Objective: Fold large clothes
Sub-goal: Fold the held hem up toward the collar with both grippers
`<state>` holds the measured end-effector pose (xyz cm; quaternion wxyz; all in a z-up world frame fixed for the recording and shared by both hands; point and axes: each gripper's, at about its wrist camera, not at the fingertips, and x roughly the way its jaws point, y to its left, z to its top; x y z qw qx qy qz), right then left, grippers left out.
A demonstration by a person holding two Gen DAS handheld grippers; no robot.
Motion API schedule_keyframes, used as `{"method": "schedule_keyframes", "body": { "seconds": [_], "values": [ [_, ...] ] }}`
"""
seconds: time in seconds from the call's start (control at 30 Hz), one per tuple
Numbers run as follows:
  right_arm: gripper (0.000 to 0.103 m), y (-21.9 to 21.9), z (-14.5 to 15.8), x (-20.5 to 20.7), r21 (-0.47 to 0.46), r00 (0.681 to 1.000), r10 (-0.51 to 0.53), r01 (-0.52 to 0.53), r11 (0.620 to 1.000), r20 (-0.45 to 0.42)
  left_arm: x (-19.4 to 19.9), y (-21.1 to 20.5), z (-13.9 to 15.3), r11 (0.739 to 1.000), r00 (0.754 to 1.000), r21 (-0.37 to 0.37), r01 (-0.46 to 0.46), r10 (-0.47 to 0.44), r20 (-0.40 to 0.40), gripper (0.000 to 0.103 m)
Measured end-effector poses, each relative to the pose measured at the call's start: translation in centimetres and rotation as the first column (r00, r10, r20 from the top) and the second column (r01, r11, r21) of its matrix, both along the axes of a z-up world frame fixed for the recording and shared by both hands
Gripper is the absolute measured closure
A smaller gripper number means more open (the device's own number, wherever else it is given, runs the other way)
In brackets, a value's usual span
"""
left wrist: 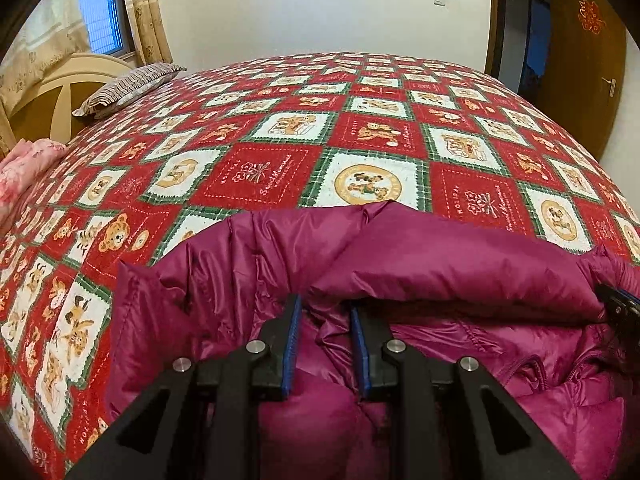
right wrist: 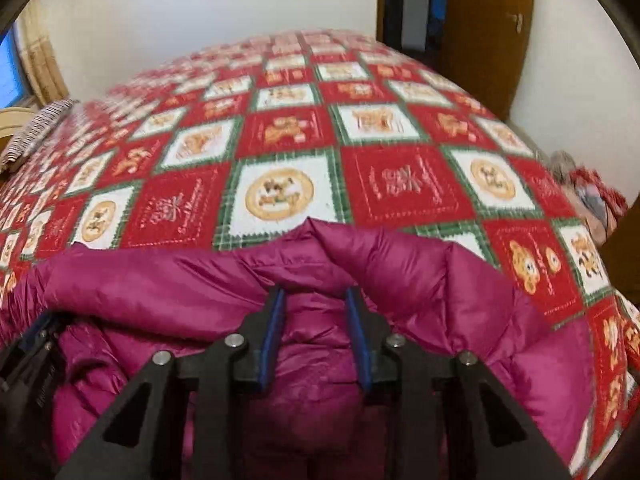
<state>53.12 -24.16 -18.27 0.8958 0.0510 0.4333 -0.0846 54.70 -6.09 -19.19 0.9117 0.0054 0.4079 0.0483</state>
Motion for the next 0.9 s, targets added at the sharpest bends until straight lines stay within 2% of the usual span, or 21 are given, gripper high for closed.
{"method": "schedule_keyframes", "body": {
  "seconds": [0.1,0.17,0.27,0.3,0.33,0.4,0.5,0.53,0.57,0.63,0.7,0.8,0.87,0.9],
  "values": [
    [0.069,1.1,-0.3,-0.5,-0.08,1.0,0.007,-0.005,0.997,0.026,-0.2,0.1,0.2,1.0,1.0,-0.013,0.013,-0.013,-0.005,0.077],
    [0.069,1.8,-0.4,-0.3,-0.122,1.0,0.014,-0.011,0.992,0.024,-0.6,0.5,0.8,0.998,0.998,-0.034,0.052,-0.053,-0.02,0.076],
    [0.068,1.4,-0.4,-0.3,-0.111,0.999,0.017,-0.013,0.994,0.032,-2.8,2.3,3.0,0.994,0.998,-0.091,0.063,-0.061,0.026,0.075],
    [0.068,1.3,-0.4,-0.3,-0.102,0.999,0.016,-0.013,0.995,0.036,-3.5,2.9,4.1,0.992,0.997,-0.111,0.054,-0.047,0.06,0.069],
    [0.068,1.2,-0.4,-0.3,-0.1,0.999,0.016,-0.012,0.995,0.038,-3.9,3.3,5.3,0.991,0.995,-0.128,0.044,-0.032,0.095,0.056],
    [0.068,1.4,-0.4,-0.2,-0.113,0.999,0.016,-0.011,0.993,0.039,-3.6,3.3,7.4,0.99,0.989,-0.134,0.034,-0.014,0.147,0.038],
    [0.068,1.5,-0.4,-0.3,-0.11,0.999,0.017,-0.012,0.994,0.045,-1.3,1.7,9.9,0.995,0.98,-0.092,0.037,-0.018,0.198,0.034],
    [0.068,1.3,-0.4,-0.3,-0.1,0.999,0.017,-0.013,0.995,0.048,-0.4,0.9,10.2,0.996,0.978,-0.071,0.051,-0.036,0.203,0.027],
    [0.068,1.2,-0.3,-0.4,-0.091,0.999,0.017,-0.013,0.996,0.05,0.5,0.2,10.0,0.996,0.979,-0.049,0.072,-0.061,0.197,0.025],
    [0.068,1.0,-0.3,-0.5,-0.073,0.998,0.018,-0.014,0.997,0.056,2.8,-1.0,8.3,0.997,0.989,-0.014,0.073,-0.071,0.126,0.025],
    [0.068,0.9,-0.3,-0.5,-0.062,0.998,0.019,-0.015,0.998,0.06,4.1,-1.5,5.1,0.998,0.998,-0.019,0.061,-0.061,0.025,0.025],
    [0.067,0.8,-0.3,-0.6,-0.05,0.997,0.022,-0.019,0.999,0.068,4.4,-1.2,0.6,0.999,0.995,-0.032,0.044,-0.047,-0.083,0.025],
    [0.067,0.7,-0.3,-0.7,-0.038,0.997,0.025,-0.022,0.999,0.071,4.2,-0.6,-0.1,0.996,0.997,-0.077,0.038,-0.043,-0.067,0.024],
    [0.067,0.7,-0.3,-0.7,-0.037,0.997,0.025,-0.023,0.999,0.07,4.2,-0.8,-0.1,0.997,0.997,-0.063,0.036,-0.04,-0.068,0.023]
  ]
}}
